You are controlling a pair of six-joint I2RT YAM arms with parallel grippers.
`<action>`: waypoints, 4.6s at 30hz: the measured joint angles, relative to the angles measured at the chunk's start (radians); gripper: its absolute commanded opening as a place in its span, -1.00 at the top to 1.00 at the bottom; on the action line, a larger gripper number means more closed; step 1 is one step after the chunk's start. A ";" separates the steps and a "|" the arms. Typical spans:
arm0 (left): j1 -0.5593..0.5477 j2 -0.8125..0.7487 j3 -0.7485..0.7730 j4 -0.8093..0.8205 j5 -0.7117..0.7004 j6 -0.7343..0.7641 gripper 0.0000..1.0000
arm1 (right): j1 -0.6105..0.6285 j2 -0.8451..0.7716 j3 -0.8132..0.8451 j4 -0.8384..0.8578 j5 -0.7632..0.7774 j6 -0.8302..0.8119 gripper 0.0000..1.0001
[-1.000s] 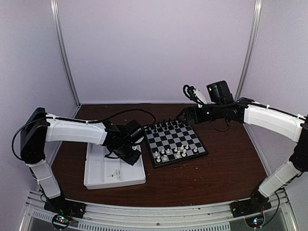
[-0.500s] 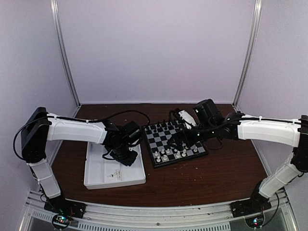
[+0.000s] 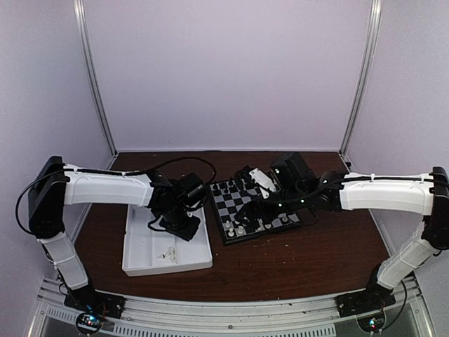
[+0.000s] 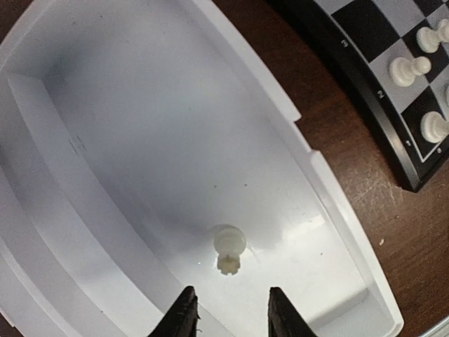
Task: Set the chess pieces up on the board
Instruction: Adjust the chess piece in the storage box, then pick up the chess piece from the storage box, then place the chess piece on the chessboard.
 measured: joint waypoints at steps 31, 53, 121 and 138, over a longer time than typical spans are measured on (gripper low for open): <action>0.376 -0.636 -0.264 -0.051 0.002 -0.060 0.24 | 0.213 0.642 0.647 -0.246 0.137 -0.027 0.01; 0.378 -0.618 -0.276 -0.050 0.034 -0.051 0.25 | 0.213 0.793 0.780 -0.264 0.154 -0.056 0.26; 0.378 -0.617 -0.303 -0.036 0.096 -0.042 0.27 | -0.316 0.036 -0.041 -0.134 0.372 0.037 1.00; 0.378 -0.594 -0.303 -0.019 0.116 -0.042 0.27 | -0.330 0.066 -0.185 -0.014 0.298 0.100 1.00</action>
